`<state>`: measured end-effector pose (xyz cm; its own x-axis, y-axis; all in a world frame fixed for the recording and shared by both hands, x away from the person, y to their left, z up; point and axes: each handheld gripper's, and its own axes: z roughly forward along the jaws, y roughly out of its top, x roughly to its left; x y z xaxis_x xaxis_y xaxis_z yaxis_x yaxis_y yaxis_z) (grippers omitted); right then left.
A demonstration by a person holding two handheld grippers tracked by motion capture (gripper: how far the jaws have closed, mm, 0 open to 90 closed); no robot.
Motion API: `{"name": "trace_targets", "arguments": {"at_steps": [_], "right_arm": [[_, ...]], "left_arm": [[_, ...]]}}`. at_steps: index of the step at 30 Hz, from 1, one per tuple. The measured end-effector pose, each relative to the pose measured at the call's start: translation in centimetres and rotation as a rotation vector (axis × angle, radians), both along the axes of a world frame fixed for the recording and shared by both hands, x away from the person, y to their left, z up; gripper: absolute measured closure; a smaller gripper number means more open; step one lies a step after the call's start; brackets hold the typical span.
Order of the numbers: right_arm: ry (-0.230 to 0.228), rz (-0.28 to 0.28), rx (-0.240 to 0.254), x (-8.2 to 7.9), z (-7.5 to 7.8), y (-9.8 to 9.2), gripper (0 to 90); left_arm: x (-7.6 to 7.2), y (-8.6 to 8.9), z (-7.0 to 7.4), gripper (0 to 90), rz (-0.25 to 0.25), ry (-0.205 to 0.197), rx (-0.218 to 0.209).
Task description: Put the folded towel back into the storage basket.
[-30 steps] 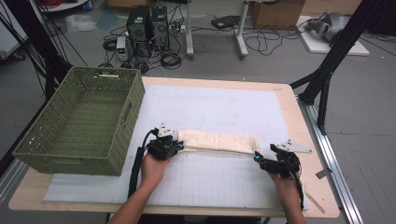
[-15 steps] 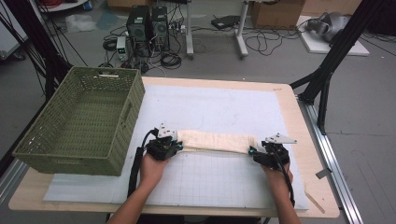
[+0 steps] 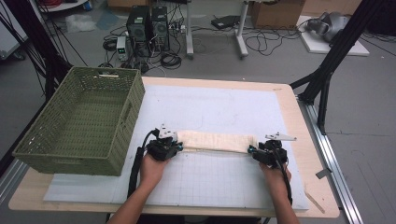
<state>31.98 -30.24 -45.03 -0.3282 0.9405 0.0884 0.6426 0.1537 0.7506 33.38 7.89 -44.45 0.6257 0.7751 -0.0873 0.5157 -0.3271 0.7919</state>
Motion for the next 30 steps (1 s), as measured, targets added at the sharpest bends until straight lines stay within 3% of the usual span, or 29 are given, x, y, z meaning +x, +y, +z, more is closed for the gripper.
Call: {"name": "trace_targets", "arguments": {"at_steps": [1, 2, 3, 6, 8, 11, 16, 20, 25, 29, 30], "right_arm": [[0.0, 0.003, 0.006, -0.2, 0.0, 0.2, 64.3], [0.0, 0.003, 0.006, -0.2, 0.0, 0.2, 64.3], [-0.002, 0.015, 0.02, -0.3, 0.0, 0.3, 70.8], [-0.003, 0.011, 0.021, -0.5, 0.1, 0.8, 79.7], [0.007, 0.013, 0.035, -0.5, 0.1, 0.8, 81.3], [-0.016, 0.033, 0.011, -0.7, 0.0, 0.8, 82.3], [-0.041, 0.079, 0.002, -1.4, 0.2, 0.5, 82.6], [-0.073, 0.12, -0.012, -2.1, 0.6, 0.0, 82.5], [-0.102, 0.148, 0.031, -2.9, 1.4, -0.7, 82.5], [-0.142, 0.21, 0.032, -3.8, 2.1, -0.8, 82.4], [-0.176, 0.242, 0.027, -4.3, 2.5, -0.9, 82.4]], "left_arm": [[0.0, 0.0, 0.0, 82.0, 0.0, -0.003, -0.001], [-0.1, 0.0, 0.0, 82.0, 0.001, -0.009, -0.008], [-0.2, 0.1, -0.1, 82.0, 0.005, -0.017, -0.016], [-0.3, 0.3, -0.5, 81.9, 0.011, 0.001, -0.033], [-0.4, 0.3, -0.6, 82.0, 0.01, 0.003, -0.032], [-0.5, 0.4, -0.5, 82.1, 0.008, -0.001, -0.036], [-1.2, 1.0, 0.6, 82.4, 0.001, -0.058, -0.064], [-2.0, 1.2, 1.4, 82.5, -0.033, -0.086, -0.076], [-3.4, 1.6, 2.0, 82.5, -0.076, -0.119, -0.082], [-4.1, 2.6, 2.8, 82.4, -0.089, -0.144, -0.127], [-4.3, 2.8, 2.9, 82.5, -0.094, -0.146, -0.147]]}}
